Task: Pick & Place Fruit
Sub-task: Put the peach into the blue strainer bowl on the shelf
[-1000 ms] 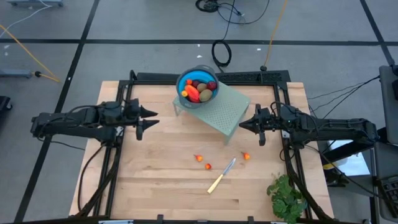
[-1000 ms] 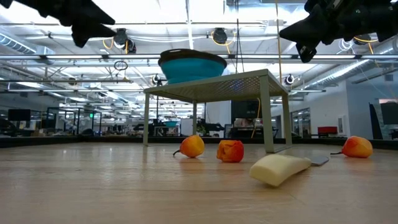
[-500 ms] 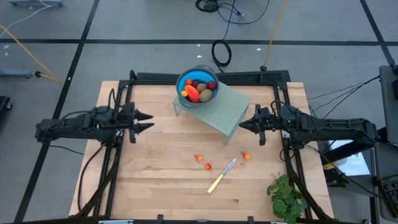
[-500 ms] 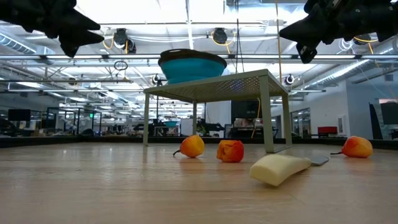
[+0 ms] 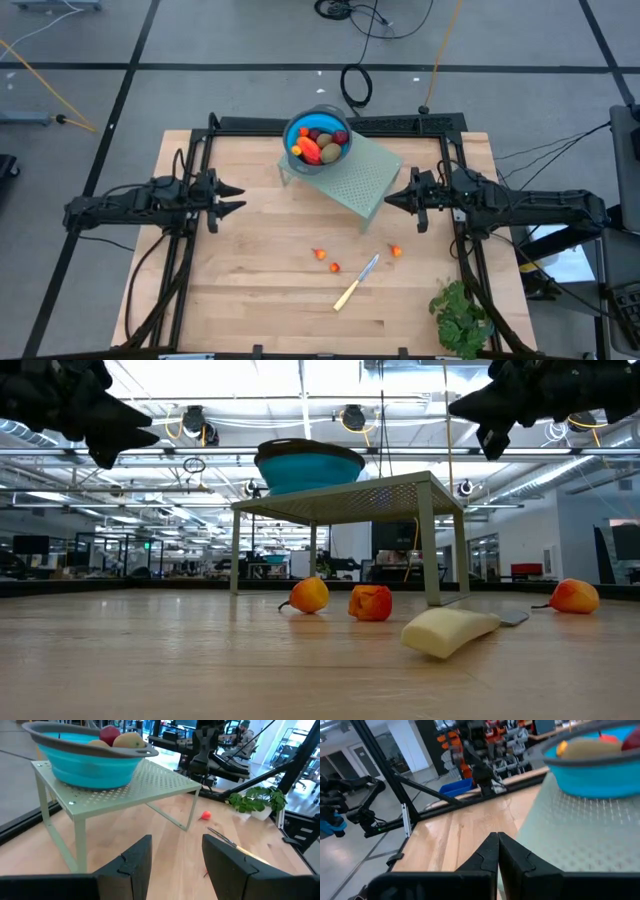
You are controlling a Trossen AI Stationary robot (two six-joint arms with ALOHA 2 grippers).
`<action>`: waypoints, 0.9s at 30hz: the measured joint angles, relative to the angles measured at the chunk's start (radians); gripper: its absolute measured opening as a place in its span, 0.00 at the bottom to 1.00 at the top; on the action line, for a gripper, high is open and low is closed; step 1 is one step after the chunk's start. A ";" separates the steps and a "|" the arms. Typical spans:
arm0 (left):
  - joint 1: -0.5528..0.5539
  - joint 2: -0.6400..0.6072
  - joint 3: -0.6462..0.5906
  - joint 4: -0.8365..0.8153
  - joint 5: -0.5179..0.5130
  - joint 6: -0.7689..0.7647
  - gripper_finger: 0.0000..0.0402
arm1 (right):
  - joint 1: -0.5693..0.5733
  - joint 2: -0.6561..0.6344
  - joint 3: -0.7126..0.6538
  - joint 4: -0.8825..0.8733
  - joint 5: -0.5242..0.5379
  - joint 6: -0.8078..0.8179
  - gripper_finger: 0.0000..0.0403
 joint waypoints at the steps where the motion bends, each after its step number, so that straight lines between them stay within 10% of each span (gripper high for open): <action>1: 0.000 -0.006 -0.007 0.000 0.000 0.000 0.44 | 0.005 0.002 0.010 0.001 0.003 -0.007 0.00; 27: 0.000 -0.035 -0.113 0.069 -0.001 0.020 0.44 | 0.232 0.219 0.425 -0.696 0.064 0.024 0.00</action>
